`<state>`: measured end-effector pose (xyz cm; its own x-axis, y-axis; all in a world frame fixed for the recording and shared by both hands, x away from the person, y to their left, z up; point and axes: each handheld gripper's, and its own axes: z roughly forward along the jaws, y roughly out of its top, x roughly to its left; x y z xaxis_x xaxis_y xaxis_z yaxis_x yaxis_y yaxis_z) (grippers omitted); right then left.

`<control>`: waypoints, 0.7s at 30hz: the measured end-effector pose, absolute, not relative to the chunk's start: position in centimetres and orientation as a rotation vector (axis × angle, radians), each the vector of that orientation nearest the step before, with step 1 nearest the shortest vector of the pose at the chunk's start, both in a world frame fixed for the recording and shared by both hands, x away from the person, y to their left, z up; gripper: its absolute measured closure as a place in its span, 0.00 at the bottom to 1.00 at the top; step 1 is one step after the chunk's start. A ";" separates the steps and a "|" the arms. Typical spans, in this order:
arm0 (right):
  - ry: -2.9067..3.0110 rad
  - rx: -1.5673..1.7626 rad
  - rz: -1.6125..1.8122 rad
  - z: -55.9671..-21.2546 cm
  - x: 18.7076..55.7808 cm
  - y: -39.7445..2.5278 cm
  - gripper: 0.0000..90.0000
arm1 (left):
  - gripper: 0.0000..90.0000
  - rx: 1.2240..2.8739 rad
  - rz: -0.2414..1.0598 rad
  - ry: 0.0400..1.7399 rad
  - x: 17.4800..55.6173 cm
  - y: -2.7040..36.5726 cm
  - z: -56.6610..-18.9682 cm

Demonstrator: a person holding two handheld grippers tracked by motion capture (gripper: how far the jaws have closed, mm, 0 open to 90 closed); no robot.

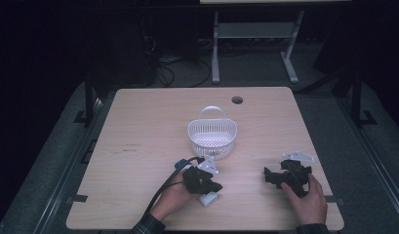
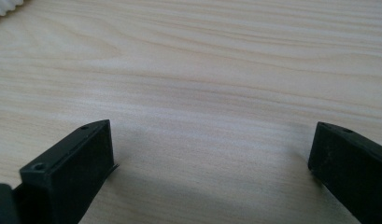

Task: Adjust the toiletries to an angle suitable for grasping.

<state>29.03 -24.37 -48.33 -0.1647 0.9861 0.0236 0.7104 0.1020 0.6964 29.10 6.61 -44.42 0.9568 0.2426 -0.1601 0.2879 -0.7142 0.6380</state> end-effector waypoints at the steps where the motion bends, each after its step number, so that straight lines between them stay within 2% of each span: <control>1: 1.933 1.653 0.807 -48.3 29.0 -24.4 0.00 | 1.00 2.397 -0.084 0.371 29.1 6.6 -44.4; 21: 1.933 1.653 0.806 -48.3 29.0 -24.4 0.00 | 1.00 2.416 -0.063 0.361 27.4 9.6 -43.9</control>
<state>29.03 -24.37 -48.33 -0.1647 0.9861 0.0232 0.7104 0.1023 0.6964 27.38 9.65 -43.94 0.9603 0.2410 -0.1402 0.2744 -0.7274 0.6289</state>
